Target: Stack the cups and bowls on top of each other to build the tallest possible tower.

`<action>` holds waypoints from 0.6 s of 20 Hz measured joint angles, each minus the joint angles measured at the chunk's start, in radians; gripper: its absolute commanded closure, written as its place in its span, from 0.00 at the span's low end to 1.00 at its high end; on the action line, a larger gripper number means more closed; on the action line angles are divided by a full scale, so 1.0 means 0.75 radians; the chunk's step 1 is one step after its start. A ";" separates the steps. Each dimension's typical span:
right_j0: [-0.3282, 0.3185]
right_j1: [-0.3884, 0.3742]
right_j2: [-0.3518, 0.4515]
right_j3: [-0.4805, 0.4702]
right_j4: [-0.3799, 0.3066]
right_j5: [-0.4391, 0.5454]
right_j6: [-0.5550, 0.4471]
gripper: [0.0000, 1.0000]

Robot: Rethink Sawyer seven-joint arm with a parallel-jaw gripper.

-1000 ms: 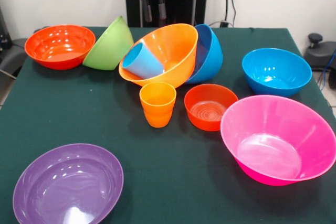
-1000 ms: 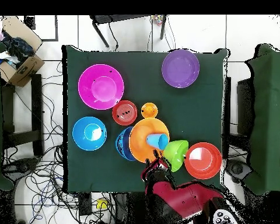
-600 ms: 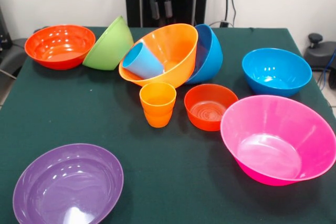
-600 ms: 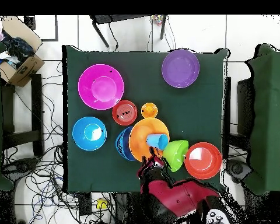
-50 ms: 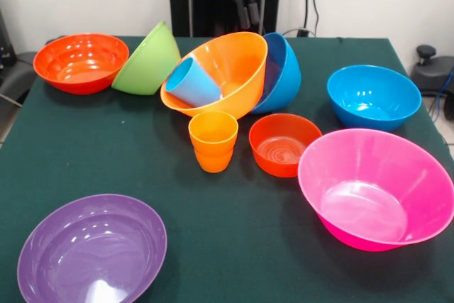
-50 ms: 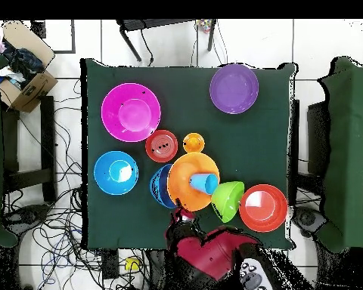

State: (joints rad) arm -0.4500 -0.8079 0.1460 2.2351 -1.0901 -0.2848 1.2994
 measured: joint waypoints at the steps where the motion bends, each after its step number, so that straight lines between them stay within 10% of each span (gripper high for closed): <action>1: 0.004 0.004 0.000 0.000 -0.008 0.000 0.000 0.00; 12: 0.012 0.019 0.000 0.000 -0.062 0.000 0.000 0.00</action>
State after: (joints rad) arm -0.4409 -0.7937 0.1462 2.2348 -1.1364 -0.2847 1.2994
